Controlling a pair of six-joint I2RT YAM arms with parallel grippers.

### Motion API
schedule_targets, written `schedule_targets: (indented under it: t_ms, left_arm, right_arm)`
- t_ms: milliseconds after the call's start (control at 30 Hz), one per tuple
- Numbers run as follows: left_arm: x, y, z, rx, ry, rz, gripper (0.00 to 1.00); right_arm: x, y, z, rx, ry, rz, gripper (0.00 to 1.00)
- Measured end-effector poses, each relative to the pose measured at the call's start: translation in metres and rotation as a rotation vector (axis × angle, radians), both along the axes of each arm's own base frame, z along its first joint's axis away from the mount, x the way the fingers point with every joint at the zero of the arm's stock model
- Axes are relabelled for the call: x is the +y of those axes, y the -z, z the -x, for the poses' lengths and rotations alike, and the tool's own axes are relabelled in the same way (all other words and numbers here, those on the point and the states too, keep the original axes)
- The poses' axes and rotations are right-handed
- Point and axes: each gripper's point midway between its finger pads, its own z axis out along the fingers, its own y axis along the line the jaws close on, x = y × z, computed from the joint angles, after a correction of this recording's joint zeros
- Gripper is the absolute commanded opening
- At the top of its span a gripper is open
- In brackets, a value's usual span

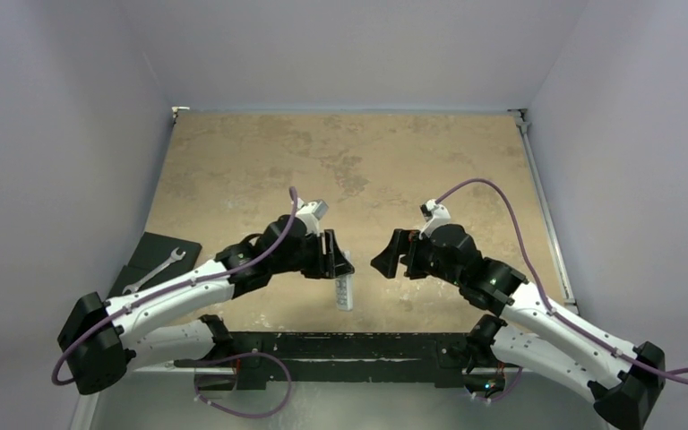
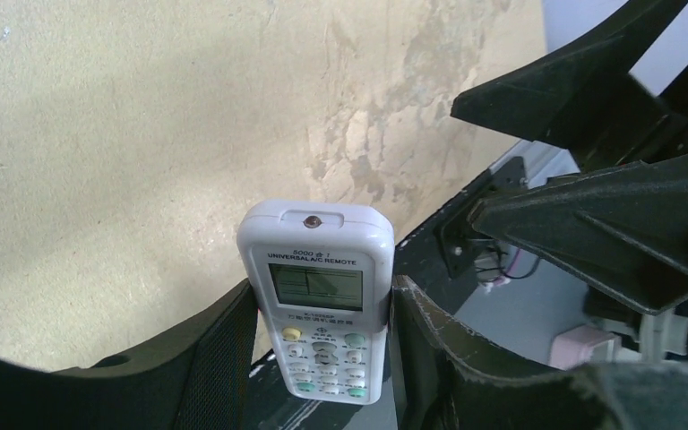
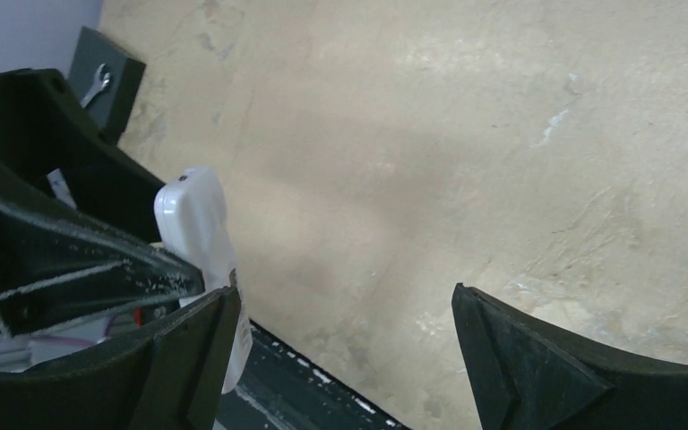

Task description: Load the batteries into the remote control

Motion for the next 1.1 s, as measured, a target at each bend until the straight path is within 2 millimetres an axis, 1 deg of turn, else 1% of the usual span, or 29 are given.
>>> schedule_targets:
  t_ms: [133, 333, 700, 900, 933, 1000, 1100]
  left_arm:
    - [-0.007, 0.009, -0.002, -0.013, 0.000, -0.084, 0.00]
    - [-0.001, 0.031, -0.013, -0.010, -0.045, -0.225, 0.00]
    - [-0.002, 0.070, -0.014, 0.014, -0.033, -0.392, 0.00]
    - [0.000, 0.085, -0.017, 0.020, -0.042, -0.447, 0.00]
    - [0.000, 0.086, -0.018, 0.019, -0.041, -0.454, 0.01]
    - [-0.001, 0.089, -0.020, 0.019, -0.041, -0.467, 0.07]
    - [-0.004, 0.095, -0.023, 0.022, -0.037, -0.489, 0.12]
  right_arm:
    - [-0.009, 0.011, -0.002, 0.018, 0.032, 0.056, 0.99]
    - [-0.017, 0.021, -0.007, 0.032, 0.068, 0.127, 0.99]
    - [-0.018, 0.036, -0.010, 0.060, 0.070, 0.182, 0.99]
    - [-0.015, 0.039, -0.013, 0.073, 0.070, 0.201, 0.99]
    - [-0.015, 0.039, -0.014, 0.074, 0.071, 0.202, 0.99]
    - [-0.014, 0.038, -0.016, 0.072, 0.076, 0.207, 0.99]
    - [-0.014, 0.037, -0.019, 0.064, 0.079, 0.210, 0.99]
